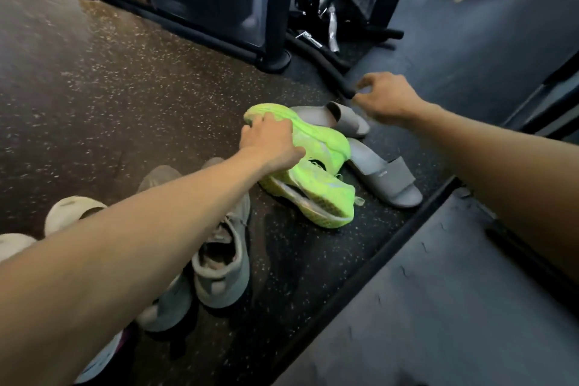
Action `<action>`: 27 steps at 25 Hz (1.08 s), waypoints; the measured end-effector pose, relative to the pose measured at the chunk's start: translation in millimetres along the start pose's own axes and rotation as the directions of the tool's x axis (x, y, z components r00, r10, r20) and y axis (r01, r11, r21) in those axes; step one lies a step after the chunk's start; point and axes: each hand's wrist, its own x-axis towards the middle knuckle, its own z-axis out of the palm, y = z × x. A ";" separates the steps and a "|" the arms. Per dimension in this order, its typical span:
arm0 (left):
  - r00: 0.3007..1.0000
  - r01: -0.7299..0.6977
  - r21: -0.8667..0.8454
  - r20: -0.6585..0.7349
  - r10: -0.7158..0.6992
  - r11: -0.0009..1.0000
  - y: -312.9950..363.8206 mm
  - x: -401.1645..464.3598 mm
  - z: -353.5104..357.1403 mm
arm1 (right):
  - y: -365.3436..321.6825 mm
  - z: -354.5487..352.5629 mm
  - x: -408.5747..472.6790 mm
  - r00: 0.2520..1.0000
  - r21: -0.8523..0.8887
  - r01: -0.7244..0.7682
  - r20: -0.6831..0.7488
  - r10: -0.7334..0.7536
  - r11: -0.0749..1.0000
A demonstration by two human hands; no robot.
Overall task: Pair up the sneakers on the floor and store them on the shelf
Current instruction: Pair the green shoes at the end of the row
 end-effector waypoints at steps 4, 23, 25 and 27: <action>0.992 -0.083 -0.080 0.093 0.090 0.993 31.7 41.1 41.9 | 35.8 38.8 26.9 1.000 0.067 0.010 0.023 -0.012 0.998; 0.872 -0.121 0.309 0.486 -0.047 0.943 42.7 51.3 68.7 | 55.3 180.7 46.5 0.972 -0.047 0.193 0.146 -0.185 0.980; 0.878 -0.112 0.307 0.477 -0.051 0.945 40.6 43.3 67.7 | 50.7 183.9 48.5 0.979 -0.136 0.194 0.090 -0.183 0.972; 0.884 -0.118 0.296 0.465 -0.035 0.948 35.6 35.4 69.5 | 51.7 185.9 51.3 0.974 -0.240 0.224 0.040 -0.221 0.945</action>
